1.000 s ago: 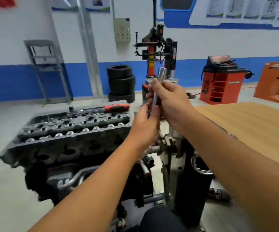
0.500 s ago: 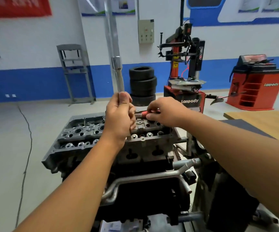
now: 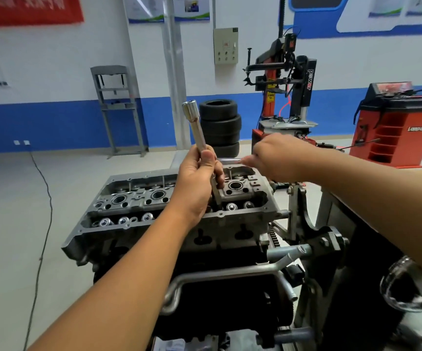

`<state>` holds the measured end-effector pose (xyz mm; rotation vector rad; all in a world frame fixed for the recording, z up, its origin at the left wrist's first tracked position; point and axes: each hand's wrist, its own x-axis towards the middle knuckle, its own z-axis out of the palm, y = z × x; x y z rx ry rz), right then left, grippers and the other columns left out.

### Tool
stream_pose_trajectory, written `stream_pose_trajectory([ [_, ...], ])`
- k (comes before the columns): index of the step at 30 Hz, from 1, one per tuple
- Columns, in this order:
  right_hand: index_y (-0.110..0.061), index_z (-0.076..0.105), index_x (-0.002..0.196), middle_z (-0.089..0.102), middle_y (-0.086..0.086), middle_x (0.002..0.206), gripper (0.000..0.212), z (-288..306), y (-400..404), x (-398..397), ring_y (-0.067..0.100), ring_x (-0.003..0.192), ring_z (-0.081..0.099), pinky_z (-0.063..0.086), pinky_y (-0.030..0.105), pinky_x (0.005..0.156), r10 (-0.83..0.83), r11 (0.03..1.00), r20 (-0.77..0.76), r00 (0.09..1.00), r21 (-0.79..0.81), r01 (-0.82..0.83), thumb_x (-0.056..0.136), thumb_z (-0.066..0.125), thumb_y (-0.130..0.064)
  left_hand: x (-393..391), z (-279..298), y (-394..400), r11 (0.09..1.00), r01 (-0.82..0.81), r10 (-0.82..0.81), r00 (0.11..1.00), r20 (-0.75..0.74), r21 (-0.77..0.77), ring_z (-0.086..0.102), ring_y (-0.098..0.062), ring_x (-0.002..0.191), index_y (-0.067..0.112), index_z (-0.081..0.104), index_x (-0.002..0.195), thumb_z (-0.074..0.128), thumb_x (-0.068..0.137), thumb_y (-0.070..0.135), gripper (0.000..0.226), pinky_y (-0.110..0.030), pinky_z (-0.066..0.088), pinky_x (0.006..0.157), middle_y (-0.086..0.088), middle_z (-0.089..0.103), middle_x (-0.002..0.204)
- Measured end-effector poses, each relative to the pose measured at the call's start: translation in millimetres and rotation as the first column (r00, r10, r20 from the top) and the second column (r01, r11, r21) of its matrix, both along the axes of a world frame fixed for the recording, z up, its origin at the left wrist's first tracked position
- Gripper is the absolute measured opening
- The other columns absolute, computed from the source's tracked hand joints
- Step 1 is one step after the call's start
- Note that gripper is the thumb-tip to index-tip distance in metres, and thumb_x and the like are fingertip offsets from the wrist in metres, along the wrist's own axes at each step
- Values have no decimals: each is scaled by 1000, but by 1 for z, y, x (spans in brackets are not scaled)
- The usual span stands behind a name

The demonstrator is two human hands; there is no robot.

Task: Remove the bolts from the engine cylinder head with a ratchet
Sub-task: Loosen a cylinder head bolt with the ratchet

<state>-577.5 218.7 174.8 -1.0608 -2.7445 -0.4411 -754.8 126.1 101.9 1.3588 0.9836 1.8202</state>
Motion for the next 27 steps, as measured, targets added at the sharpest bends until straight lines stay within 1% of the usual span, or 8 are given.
stream_pose_trajectory([
  [3, -29, 53, 72, 58, 5, 68, 43, -10, -5, 34, 24, 61, 58, 45, 35, 54, -177, 960, -427, 887, -274, 60, 110, 41, -46, -5, -1, 0, 998, 61, -61, 998, -19, -14, 59, -14, 67, 37, 66, 84, 58, 87, 58, 23, -33, 56, 71, 4, 61, 74],
  [5, -17, 62, 81, 56, 3, 62, 40, -21, -9, 52, 22, 52, 52, 46, 34, 51, -375, 834, -764, 525, -526, -169, 107, 50, -46, -10, 0, 0, 996, 84, -86, 994, -67, -31, 63, -19, 71, 28, 63, 89, 55, 91, 51, 24, -37, 58, 76, 0, 64, 76],
  [7, -11, 60, 101, 62, 8, 69, 21, -20, -13, 63, 24, 49, 57, 52, 37, 51, -463, 699, -841, 281, -541, -467, 105, 58, -32, -16, 5, -1, 992, 113, -119, 984, -136, -56, 68, -26, 76, 17, 58, 95, 53, 95, 46, 29, -41, 62, 82, -5, 67, 80],
  [9, -15, 53, 115, 63, 11, 73, 13, -12, -13, 66, 24, 48, 57, 53, 40, 51, -524, 602, -835, 170, -504, -619, 104, 59, -16, -20, 10, -4, 989, 122, -137, 967, -216, -84, 71, -30, 82, 14, 57, 97, 52, 97, 43, 29, -45, 63, 86, -8, 71, 85],
  [12, -16, 49, 106, 51, 4, 67, 8, -4, -12, 64, 11, 41, 38, 42, 23, 42, -647, 550, -761, 49, -509, -662, 109, 51, -23, -17, 9, -6, 999, 35, -45, 951, -306, -37, 72, -29, 77, 14, 60, 94, 55, 97, 39, 26, -42, 64, 76, -9, 71, 85],
  [16, -16, 49, 101, 47, 2, 60, 23, -14, -24, 59, 11, 40, 28, 27, 18, 40, -526, 630, -832, 176, -520, -577, 109, 50, -38, -11, -2, -5, 995, -76, 93, 946, -310, 65, 72, -25, 73, 15, 67, 89, 64, 91, 37, 22, -34, 62, 69, -12, 72, 81],
  [22, -18, 47, 102, 53, 4, 64, 31, 12, -64, 22, 10, 37, 28, 25, 15, 41, -406, 571, -855, 323, -513, -640, 108, 45, -48, -14, -3, -9, 999, -19, 32, 944, -328, 44, 72, -20, 78, 19, 69, 90, 62, 93, 40, 22, -32, 62, 74, -14, 72, 86],
  [27, -16, 49, 93, 54, 7, 65, 33, 46, -84, 2, 12, 38, 30, 22, 18, 42, -379, 506, -843, 383, -535, -677, 109, 46, -44, -14, -4, -10, 999, 19, -33, 941, -337, -44, 72, -32, 84, 14, 66, 96, 60, 92, 50, 37, -45, 61, 86, -15, 74, 87],
])
